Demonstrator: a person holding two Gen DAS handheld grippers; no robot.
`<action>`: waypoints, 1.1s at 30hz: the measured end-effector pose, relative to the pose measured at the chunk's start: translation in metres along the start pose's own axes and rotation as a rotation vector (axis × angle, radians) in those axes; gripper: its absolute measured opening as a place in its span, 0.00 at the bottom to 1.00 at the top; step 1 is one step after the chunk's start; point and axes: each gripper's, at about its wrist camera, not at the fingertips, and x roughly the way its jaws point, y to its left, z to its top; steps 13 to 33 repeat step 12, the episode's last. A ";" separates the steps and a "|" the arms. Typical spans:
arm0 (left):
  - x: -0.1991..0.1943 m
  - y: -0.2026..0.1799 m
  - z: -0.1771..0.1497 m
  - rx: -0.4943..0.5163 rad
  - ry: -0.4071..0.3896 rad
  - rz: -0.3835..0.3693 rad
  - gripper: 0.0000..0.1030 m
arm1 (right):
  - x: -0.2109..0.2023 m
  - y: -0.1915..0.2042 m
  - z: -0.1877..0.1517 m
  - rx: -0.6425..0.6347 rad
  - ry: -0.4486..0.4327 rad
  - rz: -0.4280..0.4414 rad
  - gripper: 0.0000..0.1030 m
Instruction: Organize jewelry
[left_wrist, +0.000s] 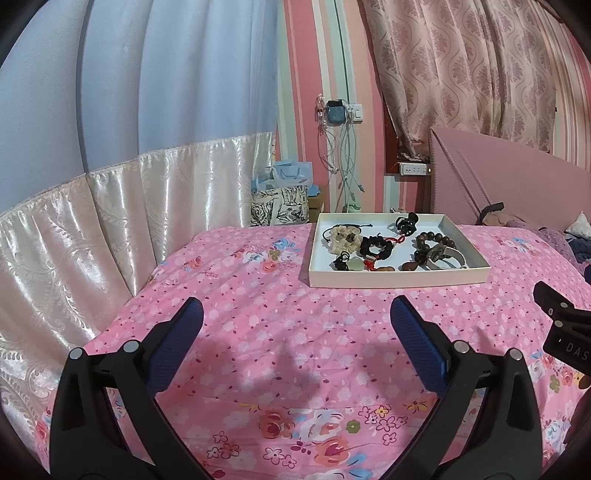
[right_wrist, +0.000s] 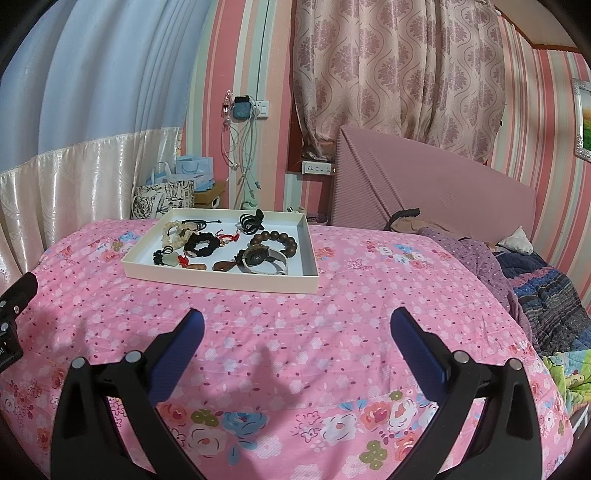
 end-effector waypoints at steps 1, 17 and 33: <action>0.000 0.000 0.000 0.000 0.000 0.000 0.97 | 0.000 -0.001 0.000 0.000 0.000 0.000 0.98; -0.001 0.000 0.000 0.000 0.005 -0.002 0.97 | 0.000 -0.001 0.000 -0.001 -0.001 -0.001 0.98; -0.001 0.000 0.000 0.000 0.005 -0.002 0.97 | 0.000 -0.001 0.000 -0.001 -0.001 -0.001 0.98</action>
